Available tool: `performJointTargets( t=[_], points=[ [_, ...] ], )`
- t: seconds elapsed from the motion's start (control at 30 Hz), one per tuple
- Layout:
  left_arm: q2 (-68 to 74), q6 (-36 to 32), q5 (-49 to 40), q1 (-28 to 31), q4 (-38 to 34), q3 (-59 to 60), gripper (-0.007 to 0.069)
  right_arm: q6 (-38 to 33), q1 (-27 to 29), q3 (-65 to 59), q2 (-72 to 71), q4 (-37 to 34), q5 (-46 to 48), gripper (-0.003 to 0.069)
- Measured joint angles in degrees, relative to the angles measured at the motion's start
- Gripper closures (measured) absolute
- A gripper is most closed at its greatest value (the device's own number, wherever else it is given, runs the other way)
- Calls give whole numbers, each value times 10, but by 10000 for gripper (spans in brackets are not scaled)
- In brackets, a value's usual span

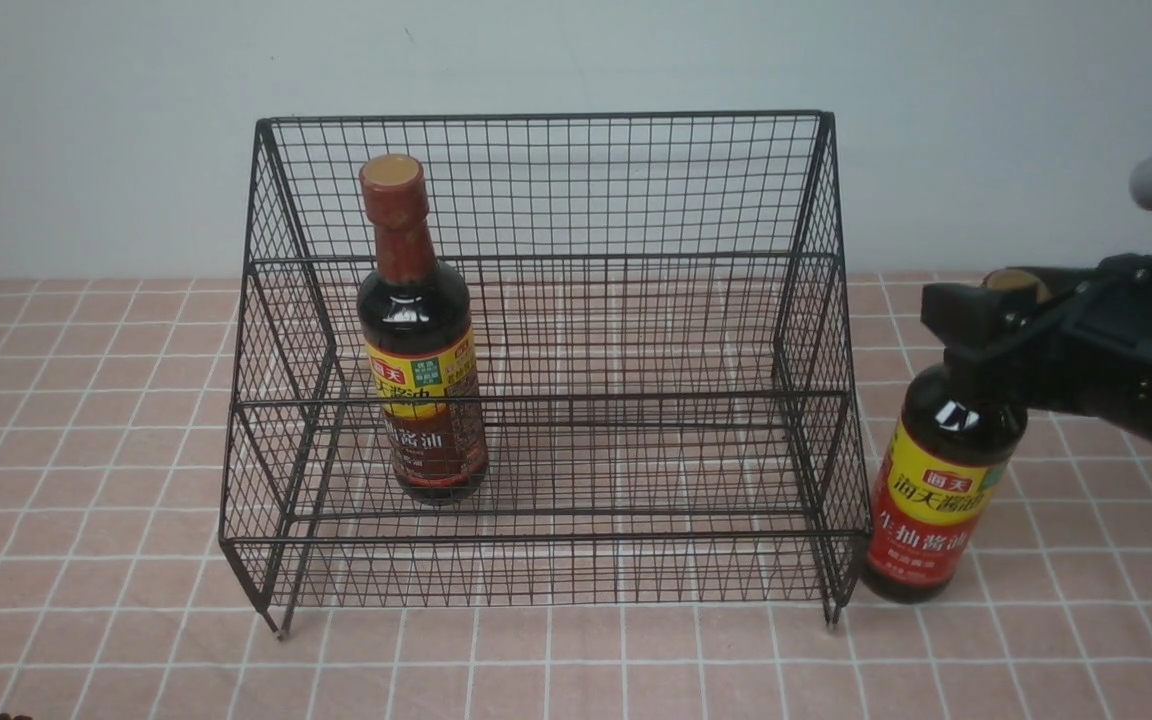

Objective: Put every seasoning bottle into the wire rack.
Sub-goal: Use the right arm to grab the condiment bottle closest to it, then use the right arm to put the condiment bottle back on the shelf

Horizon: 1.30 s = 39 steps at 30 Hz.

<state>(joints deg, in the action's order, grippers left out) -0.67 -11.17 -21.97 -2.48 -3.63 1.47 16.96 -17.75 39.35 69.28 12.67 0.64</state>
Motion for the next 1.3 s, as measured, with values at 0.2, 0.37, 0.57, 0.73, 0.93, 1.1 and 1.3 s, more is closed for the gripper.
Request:
performJointTargets(
  t=[0.2,0.37,0.57,0.73,0.93,1.1,1.3],
  points=[
    [0,0,0,0,0,0,631,3,0,29,-29,25,67,375],
    [0,0,0,0,0,0,631,3,0,114,-95,57,145,375],
    [0,0,0,0,0,0,631,2,-1,196,-145,57,158,375],
    [0,0,0,0,0,0,631,2,-3,221,-156,10,159,375],
    [0,0,0,0,0,0,631,0,-64,221,-156,-9,194,375],
    [0,0,0,0,0,0,631,-14,-153,221,-149,-17,188,377],
    [0,0,0,0,0,0,631,-47,-189,221,-97,-21,155,377]
  ],
)
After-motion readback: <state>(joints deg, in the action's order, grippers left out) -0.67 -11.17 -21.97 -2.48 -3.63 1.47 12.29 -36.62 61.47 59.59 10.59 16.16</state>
